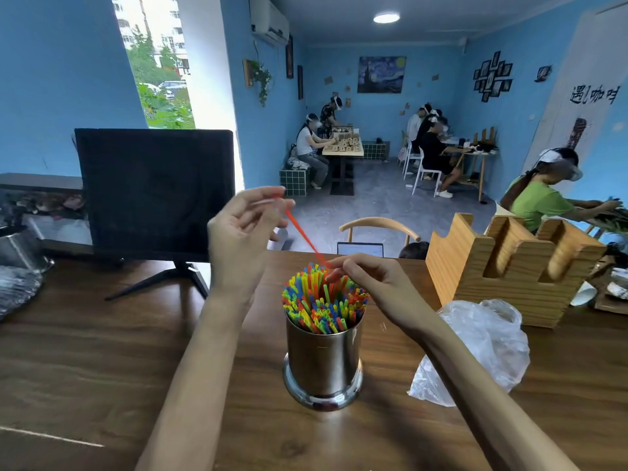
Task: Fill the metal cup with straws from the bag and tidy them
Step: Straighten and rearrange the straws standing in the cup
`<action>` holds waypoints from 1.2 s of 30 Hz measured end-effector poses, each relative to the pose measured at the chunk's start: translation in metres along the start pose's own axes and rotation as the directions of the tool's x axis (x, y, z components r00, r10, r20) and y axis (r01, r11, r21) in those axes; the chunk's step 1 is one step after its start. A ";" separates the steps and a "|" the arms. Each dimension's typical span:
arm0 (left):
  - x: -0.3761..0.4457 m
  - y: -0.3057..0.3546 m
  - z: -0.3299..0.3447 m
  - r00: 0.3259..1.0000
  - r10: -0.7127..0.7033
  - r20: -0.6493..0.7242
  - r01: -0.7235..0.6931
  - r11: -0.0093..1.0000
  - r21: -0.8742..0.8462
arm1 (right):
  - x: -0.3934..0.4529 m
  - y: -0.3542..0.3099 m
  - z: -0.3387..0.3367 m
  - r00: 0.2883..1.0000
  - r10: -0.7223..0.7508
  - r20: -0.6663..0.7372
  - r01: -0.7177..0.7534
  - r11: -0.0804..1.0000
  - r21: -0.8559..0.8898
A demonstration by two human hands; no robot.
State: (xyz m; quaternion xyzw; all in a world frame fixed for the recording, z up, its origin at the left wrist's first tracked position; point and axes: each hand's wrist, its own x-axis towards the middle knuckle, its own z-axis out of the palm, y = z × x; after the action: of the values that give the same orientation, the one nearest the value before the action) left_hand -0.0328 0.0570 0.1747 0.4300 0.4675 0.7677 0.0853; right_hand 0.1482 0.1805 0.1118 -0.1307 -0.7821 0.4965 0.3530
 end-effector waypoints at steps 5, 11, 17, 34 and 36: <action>0.008 -0.011 -0.020 0.992 -0.032 -0.120 0.027 0.999 -0.043 | 0.001 -0.009 -0.013 0.991 -0.027 -0.132 0.047 0.988 0.146; -0.014 -0.035 -0.032 0.964 -0.169 0.205 0.116 0.962 0.245 | 0.021 -0.039 -0.031 0.925 0.111 -0.363 0.126 0.812 0.569; -0.032 -0.047 -0.017 0.843 -0.269 0.466 -0.073 0.801 0.594 | 0.039 -0.048 -0.017 0.914 -0.070 -0.400 0.150 0.974 0.171; -0.055 -0.045 -0.008 0.790 -0.154 0.593 -0.316 0.728 0.609 | 0.029 0.008 0.017 0.982 -0.162 -0.096 0.099 0.876 -0.472; -0.055 -0.044 -0.007 0.797 -0.144 0.587 -0.312 0.734 0.604 | 0.025 0.015 0.017 0.990 -0.132 -0.044 0.091 0.857 -0.507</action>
State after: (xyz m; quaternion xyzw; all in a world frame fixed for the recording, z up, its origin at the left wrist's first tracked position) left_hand -0.0164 0.0471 0.1066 0.6719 0.6398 0.3720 0.0296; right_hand 0.1158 0.1897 0.1051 -0.1919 -0.8765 0.2484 0.3649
